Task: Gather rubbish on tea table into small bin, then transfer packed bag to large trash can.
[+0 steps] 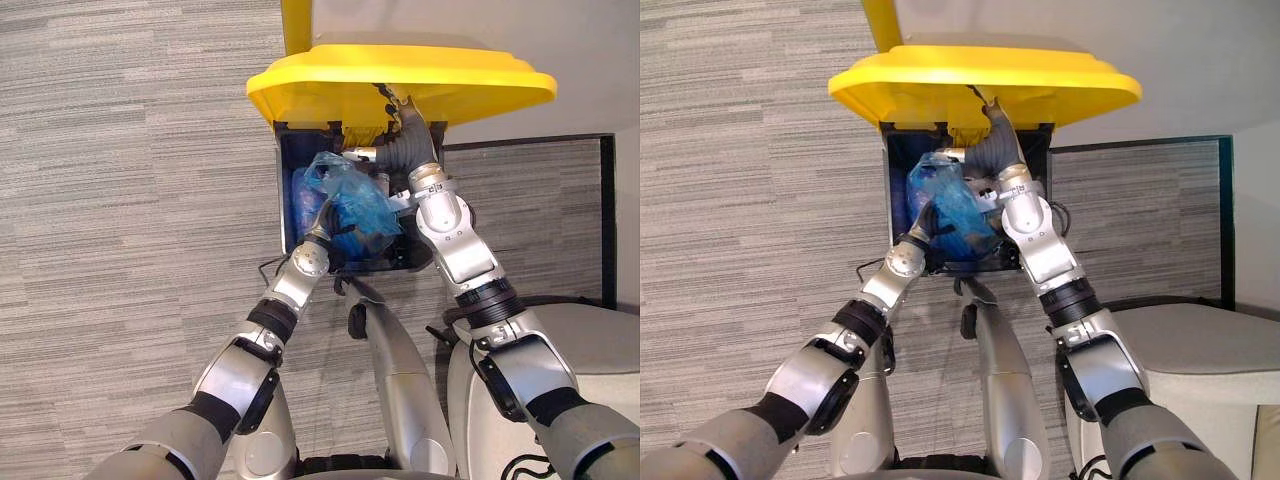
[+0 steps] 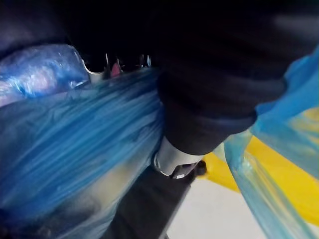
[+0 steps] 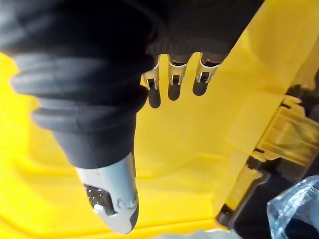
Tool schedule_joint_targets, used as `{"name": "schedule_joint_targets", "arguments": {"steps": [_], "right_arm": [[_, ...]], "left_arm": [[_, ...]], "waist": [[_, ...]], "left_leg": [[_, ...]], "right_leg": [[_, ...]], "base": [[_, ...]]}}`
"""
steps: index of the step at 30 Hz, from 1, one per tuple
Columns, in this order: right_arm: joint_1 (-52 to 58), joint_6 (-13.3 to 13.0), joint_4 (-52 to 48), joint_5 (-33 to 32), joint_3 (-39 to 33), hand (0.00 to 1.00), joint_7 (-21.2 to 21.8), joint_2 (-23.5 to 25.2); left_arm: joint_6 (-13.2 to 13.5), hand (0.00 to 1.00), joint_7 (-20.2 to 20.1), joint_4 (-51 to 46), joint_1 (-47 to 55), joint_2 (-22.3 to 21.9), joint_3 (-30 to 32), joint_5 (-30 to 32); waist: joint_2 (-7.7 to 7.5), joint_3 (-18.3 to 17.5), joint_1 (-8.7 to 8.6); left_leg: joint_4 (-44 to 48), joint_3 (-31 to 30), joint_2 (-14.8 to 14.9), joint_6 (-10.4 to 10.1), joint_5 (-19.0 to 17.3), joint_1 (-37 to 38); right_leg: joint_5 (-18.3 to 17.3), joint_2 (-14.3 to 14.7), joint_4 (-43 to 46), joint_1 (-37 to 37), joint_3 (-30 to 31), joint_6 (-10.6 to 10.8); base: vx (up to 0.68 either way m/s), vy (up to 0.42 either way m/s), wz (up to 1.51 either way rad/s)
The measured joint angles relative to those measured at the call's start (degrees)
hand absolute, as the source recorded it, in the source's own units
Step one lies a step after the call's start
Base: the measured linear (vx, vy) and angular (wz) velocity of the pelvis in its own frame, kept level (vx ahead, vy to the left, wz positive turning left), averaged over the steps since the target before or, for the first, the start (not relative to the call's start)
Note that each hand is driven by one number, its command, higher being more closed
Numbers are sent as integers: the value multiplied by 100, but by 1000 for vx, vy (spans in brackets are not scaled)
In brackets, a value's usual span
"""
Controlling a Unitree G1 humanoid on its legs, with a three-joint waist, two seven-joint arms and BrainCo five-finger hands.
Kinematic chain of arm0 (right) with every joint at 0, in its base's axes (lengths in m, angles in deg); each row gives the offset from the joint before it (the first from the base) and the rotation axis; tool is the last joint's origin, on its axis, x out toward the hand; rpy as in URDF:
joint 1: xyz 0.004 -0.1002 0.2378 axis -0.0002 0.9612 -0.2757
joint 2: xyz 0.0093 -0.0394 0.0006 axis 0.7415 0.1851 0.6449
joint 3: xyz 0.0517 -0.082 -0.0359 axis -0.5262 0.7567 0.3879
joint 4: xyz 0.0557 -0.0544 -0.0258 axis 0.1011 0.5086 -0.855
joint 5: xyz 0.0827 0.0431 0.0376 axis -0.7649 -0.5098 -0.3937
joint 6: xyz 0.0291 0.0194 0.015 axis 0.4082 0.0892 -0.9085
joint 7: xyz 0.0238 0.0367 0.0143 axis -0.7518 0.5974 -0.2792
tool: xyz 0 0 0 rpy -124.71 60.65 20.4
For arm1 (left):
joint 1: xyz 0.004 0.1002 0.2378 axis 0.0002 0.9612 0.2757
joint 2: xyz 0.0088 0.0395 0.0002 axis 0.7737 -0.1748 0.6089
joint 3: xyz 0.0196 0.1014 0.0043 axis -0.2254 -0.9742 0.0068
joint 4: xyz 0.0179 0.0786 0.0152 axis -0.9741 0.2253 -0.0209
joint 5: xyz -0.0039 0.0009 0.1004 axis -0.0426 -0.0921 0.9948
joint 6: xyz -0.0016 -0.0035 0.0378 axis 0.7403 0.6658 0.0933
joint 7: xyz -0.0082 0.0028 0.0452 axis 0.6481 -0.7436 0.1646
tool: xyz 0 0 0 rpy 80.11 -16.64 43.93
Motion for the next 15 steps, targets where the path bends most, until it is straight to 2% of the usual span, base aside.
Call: {"name": "schedule_joint_targets", "arguments": {"steps": [4,15], "right_arm": [[-6,-28,-151,-1,0,0,0,4],[-5,-32,-182,2,-8,0,5,8]], "left_arm": [[-98,0,152,0,32,-69,395,264],[-106,0,173,-100,241,-196,561,278]], "waist": [[-1,0,6],[-5,-8,18]], "left_leg": [[-3,42,7,0,0,-12],[28,148,24,-1,1,20]], "right_leg": [[3,2,1,-30,15,-5],[9,-10,81,-51,53,-16]], "base": [[7,-4,-2],[3,-2,-1]]}}
